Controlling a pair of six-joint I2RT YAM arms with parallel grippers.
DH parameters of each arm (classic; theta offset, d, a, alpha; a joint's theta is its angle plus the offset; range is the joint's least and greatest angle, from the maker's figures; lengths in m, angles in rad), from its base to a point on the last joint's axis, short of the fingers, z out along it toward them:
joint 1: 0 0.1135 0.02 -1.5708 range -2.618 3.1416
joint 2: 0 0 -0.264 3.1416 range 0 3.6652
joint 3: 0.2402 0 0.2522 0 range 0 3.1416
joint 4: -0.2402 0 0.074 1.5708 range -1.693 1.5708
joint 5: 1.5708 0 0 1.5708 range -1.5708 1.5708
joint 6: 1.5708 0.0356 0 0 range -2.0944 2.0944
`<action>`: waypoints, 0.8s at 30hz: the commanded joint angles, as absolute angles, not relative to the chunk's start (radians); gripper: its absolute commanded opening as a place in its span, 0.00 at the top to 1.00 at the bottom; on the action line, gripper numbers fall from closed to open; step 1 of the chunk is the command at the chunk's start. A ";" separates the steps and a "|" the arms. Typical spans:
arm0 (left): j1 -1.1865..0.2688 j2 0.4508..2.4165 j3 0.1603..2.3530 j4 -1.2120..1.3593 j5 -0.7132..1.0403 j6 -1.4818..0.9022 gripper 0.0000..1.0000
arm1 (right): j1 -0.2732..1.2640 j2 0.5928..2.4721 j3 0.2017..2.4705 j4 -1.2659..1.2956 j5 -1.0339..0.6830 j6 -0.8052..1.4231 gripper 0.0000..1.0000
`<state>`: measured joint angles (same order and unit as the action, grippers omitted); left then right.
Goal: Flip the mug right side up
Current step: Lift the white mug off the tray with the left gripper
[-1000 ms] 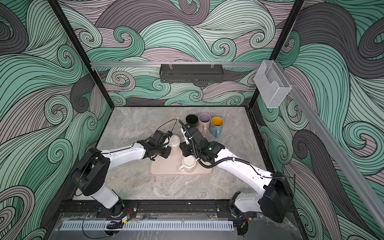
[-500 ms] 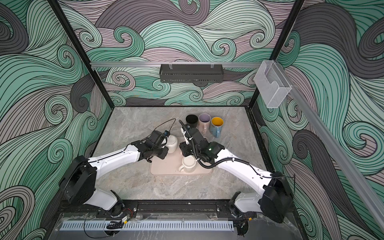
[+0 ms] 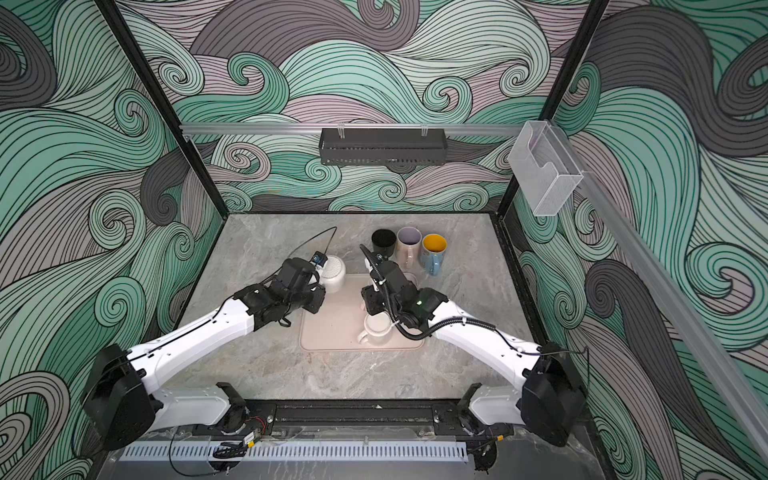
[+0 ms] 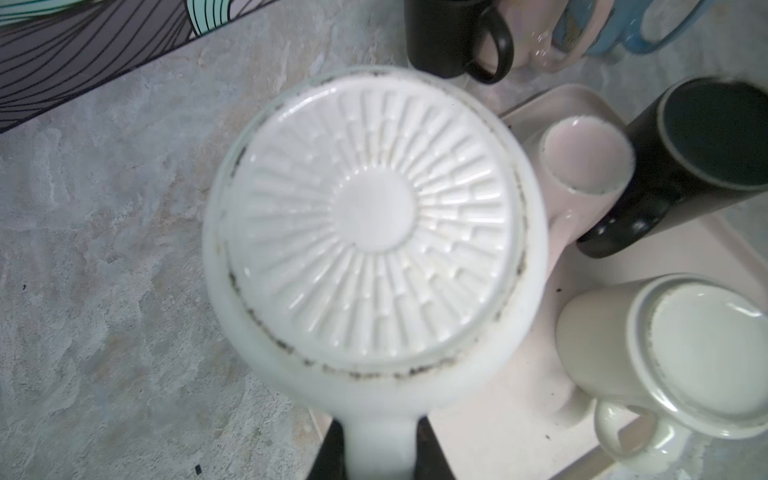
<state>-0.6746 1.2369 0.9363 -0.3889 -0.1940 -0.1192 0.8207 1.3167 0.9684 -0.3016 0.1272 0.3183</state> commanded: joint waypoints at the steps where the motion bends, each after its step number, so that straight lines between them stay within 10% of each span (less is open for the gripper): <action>1: -0.680 1.125 0.959 -0.222 -0.147 -0.199 1.00 | 0.823 1.293 0.950 -0.237 0.161 0.338 0.48; 24: -0.624 0.886 0.742 0.575 0.303 -0.632 1.00 | 0.671 1.114 0.687 0.182 -0.180 0.552 0.48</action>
